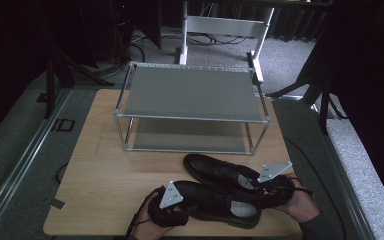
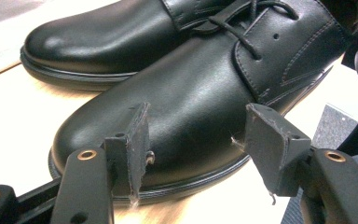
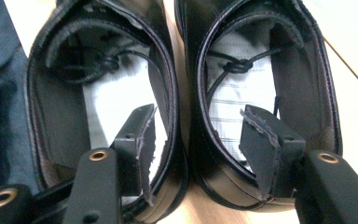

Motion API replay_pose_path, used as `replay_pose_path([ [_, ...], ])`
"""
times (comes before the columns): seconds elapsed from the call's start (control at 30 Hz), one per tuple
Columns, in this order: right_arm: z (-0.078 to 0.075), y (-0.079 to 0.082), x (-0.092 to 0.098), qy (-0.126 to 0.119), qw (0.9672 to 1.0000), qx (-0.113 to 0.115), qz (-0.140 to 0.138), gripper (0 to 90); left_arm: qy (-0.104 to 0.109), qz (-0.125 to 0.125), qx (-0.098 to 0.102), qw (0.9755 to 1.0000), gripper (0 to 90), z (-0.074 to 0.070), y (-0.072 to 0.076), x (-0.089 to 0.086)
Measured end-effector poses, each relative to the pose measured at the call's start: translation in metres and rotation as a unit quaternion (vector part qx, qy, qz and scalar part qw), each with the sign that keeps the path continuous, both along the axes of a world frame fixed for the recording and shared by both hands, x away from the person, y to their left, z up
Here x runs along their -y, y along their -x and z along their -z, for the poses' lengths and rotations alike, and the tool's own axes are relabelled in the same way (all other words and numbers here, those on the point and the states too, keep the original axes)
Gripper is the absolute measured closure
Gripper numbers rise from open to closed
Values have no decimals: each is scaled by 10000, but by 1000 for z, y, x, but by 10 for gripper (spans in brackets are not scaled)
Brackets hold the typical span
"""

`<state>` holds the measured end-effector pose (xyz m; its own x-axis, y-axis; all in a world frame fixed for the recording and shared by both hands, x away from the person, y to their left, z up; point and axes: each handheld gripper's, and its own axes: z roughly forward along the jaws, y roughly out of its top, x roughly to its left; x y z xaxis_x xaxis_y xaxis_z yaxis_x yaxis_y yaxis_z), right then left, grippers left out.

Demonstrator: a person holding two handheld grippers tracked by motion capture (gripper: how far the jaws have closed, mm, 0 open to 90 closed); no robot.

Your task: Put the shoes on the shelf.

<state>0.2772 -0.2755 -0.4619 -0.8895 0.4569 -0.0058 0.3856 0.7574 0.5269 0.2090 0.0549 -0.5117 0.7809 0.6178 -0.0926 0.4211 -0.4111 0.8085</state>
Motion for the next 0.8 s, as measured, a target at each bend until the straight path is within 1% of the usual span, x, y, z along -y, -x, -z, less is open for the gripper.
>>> replay_pose_path([
  [0.1, 1, -4, -5, 297, 9995, -70, -66, 457, 3, 46, 8, 10000, 413, -1, 1, 2],
  [0.13, 1, -4, -5, 297, 9995, -70, -66, 457, 3, 46, 8, 10000, 414, -1, 1, 2],
  [0.2, 2, -7, -10, 510, 9985, -181, -117, 456, 19, 110, -18, 9999, 421, 0, 2, 4],
  [0.27, 2, -8, -12, 622, 9976, -243, -158, 455, 18, 174, -43, 9998, 428, 1, 3, 7],
  [0.4, 4, -12, -15, 766, 9959, -442, -178, 453, -31, 308, -100, 9995, 434, 5, 5, 14],
  [0.5, 10, -14, -19, 947, 9936, -579, -228, 482, -60, 355, -138, 9993, 434, 8, 5, 18],
  [0.53, 13, -14, -21, 1071, 9923, -574, -241, 493, -75, 367, -141, 9992, 433, 8, 4, 18],
  [0.57, 13, -14, -22, 1082, 9923, -566, -228, 504, -65, 374, -138, 9992, 434, 9, 4, 19],
  [0.67, 13, -16, -23, 1133, 9911, -678, -182, 535, -47, 367, -154, 9992, 434, 9, 4, 19],
  [0.73, 14, -17, -25, 1221, 9892, -787, -200, 561, -55, 370, -140, 9992, 434, 8, 4, 19],
  [0.8, 16, -18, -26, 1270, 9883, -835, -159, 597, -51, 339, -127, 9993, 434, 8, 3, 19],
])
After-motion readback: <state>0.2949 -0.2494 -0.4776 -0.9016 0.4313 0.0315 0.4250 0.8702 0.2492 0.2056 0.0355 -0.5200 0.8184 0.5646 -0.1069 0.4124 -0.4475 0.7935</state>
